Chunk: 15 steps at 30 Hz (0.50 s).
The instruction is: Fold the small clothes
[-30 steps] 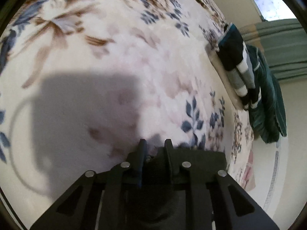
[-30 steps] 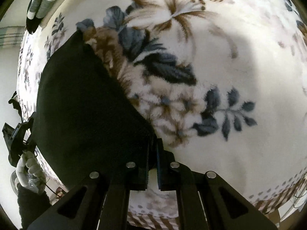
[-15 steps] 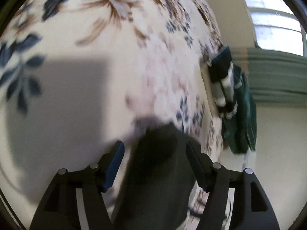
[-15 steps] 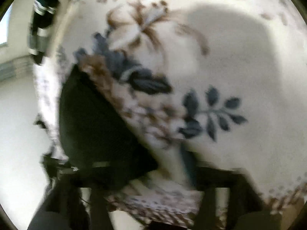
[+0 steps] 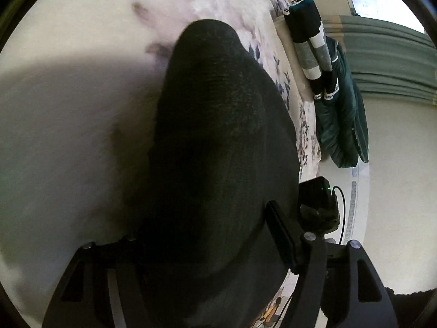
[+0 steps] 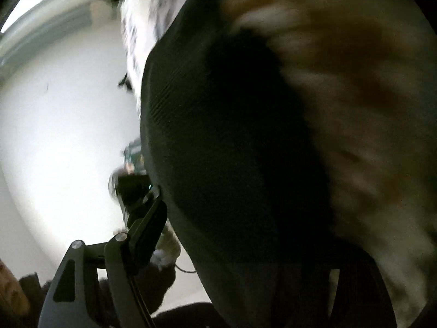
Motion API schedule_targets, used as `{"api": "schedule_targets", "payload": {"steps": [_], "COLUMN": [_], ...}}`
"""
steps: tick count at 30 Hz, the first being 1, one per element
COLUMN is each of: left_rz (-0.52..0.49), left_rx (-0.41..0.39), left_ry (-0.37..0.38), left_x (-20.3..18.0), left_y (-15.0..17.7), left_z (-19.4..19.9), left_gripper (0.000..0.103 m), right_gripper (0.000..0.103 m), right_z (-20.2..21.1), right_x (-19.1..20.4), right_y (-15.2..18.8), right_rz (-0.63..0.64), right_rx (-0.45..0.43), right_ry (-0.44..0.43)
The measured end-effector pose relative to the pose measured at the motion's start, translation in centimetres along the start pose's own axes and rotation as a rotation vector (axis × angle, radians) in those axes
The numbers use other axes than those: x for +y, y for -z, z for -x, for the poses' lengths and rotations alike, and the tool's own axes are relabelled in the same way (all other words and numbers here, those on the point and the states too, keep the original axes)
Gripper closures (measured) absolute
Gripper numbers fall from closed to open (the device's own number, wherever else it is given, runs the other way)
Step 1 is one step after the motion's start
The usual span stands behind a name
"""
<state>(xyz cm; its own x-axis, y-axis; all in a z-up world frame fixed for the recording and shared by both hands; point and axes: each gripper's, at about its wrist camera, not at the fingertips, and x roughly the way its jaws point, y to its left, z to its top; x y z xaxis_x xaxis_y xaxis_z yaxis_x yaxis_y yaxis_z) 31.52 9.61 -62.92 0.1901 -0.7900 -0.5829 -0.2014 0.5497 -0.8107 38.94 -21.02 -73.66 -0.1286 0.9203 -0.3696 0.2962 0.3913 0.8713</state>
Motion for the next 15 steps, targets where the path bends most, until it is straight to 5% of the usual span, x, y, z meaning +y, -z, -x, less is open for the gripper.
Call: {"api": "schedule_targets", "payload": {"steps": [2, 4, 5, 6, 8, 9, 15], "left_rz": [-0.009, -0.036, -0.046, -0.054, -0.083, -0.098, -0.167], "left_rx": [-0.020, -0.045, -0.053, -0.063, -0.073, -0.066, -0.041], "left_ry": [0.012, 0.009, -0.013, -0.022, -0.044, -0.056, -0.067], "left_x": [-0.3, -0.7, -0.8, -0.9, -1.4, -1.8, -6.3], "left_y": [0.1, 0.4, 0.4, 0.4, 0.2, 0.1, -3.4], "left_z": [0.3, 1.0, 1.2, 1.4, 1.9, 2.0, 3.0], "left_gripper": [0.038, 0.056, 0.076, 0.079, 0.082, 0.082, 0.083], "right_gripper": [0.023, 0.023, 0.026, 0.032, 0.061, 0.067, 0.074], "right_z": [-1.3, -1.6, -1.7, -1.5, -1.0, -0.7, 1.5], "right_x": [1.0, 1.7, 1.9, 2.1, 2.3, 2.5, 6.1], "right_y": [-0.5, -0.1, 0.2, 0.7, 1.6, 2.0, 4.9], "right_rz": [0.024, 0.038, 0.035, 0.031, 0.017, 0.009, 0.009], "right_rx": [0.029, 0.024, 0.014, -0.006, -0.042, -0.063, -0.199], "right_ry": [0.017, 0.040, 0.052, 0.073, 0.085, 0.074, 0.064]}}
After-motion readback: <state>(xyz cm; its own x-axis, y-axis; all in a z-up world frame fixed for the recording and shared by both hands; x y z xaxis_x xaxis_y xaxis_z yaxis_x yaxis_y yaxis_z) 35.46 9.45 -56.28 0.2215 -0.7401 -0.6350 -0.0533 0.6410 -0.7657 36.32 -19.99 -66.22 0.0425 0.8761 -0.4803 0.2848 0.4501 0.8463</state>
